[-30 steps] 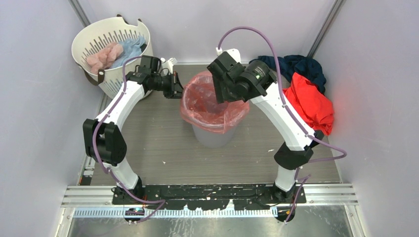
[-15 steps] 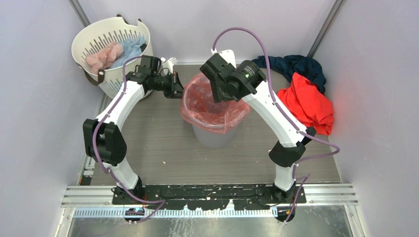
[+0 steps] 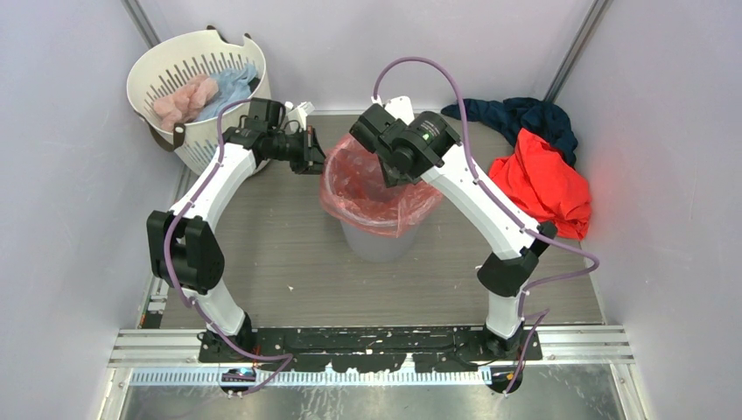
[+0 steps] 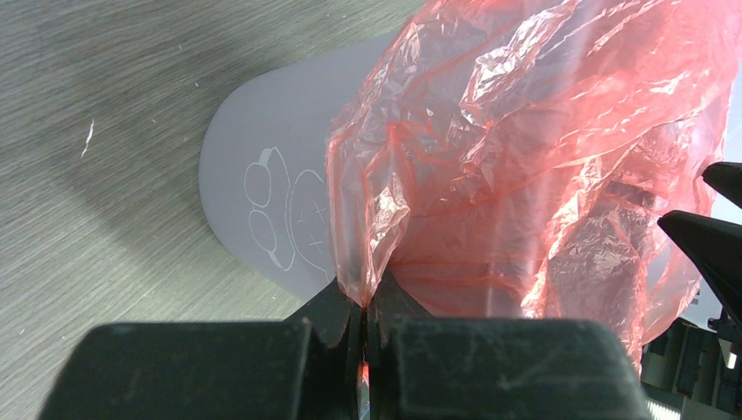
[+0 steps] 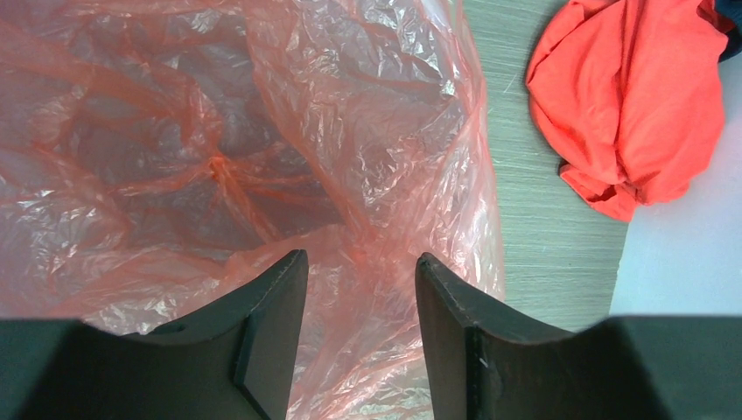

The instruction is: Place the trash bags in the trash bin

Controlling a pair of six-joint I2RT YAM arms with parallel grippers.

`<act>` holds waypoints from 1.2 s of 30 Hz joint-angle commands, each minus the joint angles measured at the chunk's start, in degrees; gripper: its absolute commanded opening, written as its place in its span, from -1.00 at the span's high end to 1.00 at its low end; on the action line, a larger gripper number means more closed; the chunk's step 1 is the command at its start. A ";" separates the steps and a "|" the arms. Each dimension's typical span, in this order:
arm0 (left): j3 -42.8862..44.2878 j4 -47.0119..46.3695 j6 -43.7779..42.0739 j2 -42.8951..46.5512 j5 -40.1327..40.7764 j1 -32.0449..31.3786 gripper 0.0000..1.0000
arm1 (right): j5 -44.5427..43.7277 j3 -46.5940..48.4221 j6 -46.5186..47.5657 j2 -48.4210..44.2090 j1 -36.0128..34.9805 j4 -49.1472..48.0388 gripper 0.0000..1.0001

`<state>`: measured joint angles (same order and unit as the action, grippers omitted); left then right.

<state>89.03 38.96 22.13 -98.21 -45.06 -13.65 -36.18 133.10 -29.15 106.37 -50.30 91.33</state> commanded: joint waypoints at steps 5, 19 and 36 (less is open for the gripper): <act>0.27 -2.10 -0.25 1.89 -1.97 -0.41 0.98 | -3.39 -4.51 -1.31 -6.08 0.74 8.37 -0.03; 0.35 -1.88 -0.16 1.79 -1.40 -0.41 0.99 | -4.18 -7.57 -1.59 -11.09 2.96 8.34 0.98; 0.01 -1.46 -0.26 1.93 -0.97 -0.41 0.99 | 1.92 -35.82 -6.59 -26.60 3.53 -9.02 0.98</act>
<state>89.03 38.83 22.13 -98.21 -45.01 -13.65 -35.88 101.67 -33.01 83.26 -47.11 89.49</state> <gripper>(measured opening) 0.010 0.030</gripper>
